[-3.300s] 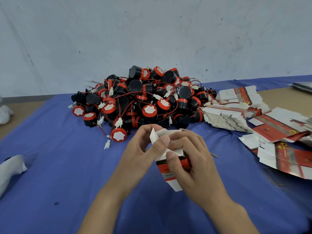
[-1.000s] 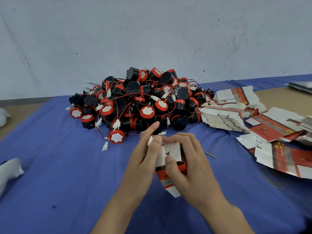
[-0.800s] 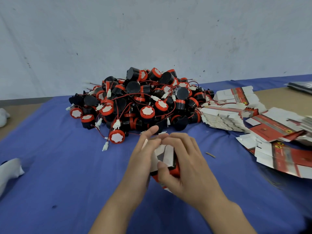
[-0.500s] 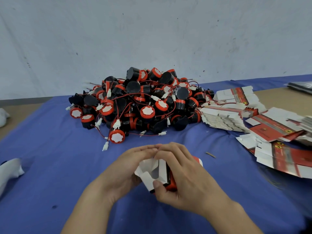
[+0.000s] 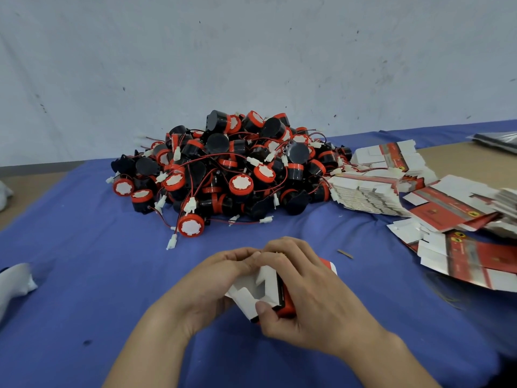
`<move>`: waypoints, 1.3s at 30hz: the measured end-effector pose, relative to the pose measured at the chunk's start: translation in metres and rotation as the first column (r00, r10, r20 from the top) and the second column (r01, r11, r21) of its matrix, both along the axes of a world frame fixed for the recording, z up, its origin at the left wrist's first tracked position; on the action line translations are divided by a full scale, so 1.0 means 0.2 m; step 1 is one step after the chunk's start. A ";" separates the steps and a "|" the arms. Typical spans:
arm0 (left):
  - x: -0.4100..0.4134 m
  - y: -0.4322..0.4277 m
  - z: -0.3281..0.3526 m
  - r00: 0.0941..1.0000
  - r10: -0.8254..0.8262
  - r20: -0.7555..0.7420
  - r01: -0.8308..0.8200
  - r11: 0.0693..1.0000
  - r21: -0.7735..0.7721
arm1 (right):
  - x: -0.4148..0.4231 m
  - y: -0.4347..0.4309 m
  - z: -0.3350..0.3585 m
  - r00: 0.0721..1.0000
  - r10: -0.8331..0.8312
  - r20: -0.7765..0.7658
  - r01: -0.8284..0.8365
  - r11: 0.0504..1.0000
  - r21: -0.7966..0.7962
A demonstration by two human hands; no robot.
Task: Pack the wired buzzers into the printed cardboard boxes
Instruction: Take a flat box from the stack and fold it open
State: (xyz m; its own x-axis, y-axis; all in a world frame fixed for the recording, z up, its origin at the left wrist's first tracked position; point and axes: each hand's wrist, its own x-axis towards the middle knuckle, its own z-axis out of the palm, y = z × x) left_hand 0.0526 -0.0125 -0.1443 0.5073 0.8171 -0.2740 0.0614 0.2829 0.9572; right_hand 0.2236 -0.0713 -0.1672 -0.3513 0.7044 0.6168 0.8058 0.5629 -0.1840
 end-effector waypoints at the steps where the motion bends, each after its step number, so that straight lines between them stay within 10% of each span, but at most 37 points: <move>1: 0.01 0.00 0.00 1.000 0.016 0.002 -0.016 1.000 -0.005 | 0.00 0.00 0.00 1.000 0.001 0.002 -0.001 1.000 -0.002; 8: 0.03 -0.02 0.01 0.995 0.071 -0.071 -0.069 0.997 0.033 | 0.00 0.00 -0.01 1.000 0.009 0.012 -0.009 1.000 -0.004; 15: 0.08 -0.04 0.05 0.880 0.311 0.359 -0.375 0.919 0.123 | 0.04 0.02 0.01 0.901 -0.076 -0.428 0.036 0.994 -0.100; 19: 0.09 -0.07 0.01 0.896 0.403 0.184 -0.383 0.498 0.778 | 0.05 0.04 0.03 0.798 -0.137 -0.587 0.050 0.986 -0.162; 22: 0.12 -0.09 -0.04 0.917 0.397 0.014 -0.157 0.329 0.931 | 0.05 0.04 0.03 0.780 -0.139 -0.610 0.042 0.984 -0.171; 32: 0.10 -0.08 -0.10 0.897 0.367 -0.245 0.136 0.296 0.945 | 0.09 0.03 0.02 0.765 -0.170 -0.622 0.052 0.978 -0.203; 39: 0.15 -0.08 -0.11 0.922 0.375 -0.094 -0.039 0.333 0.942 | 0.08 0.04 0.03 0.736 -0.082 -0.672 -0.061 0.981 -0.185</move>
State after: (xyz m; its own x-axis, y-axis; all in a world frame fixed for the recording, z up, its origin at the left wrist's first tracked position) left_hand 0.0831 -0.0291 -0.1653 0.3301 0.6993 0.6340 0.4139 -0.7109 0.5686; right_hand 0.2400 -0.0638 -0.1604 0.1147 0.8288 0.5476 0.4349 0.4537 -0.7778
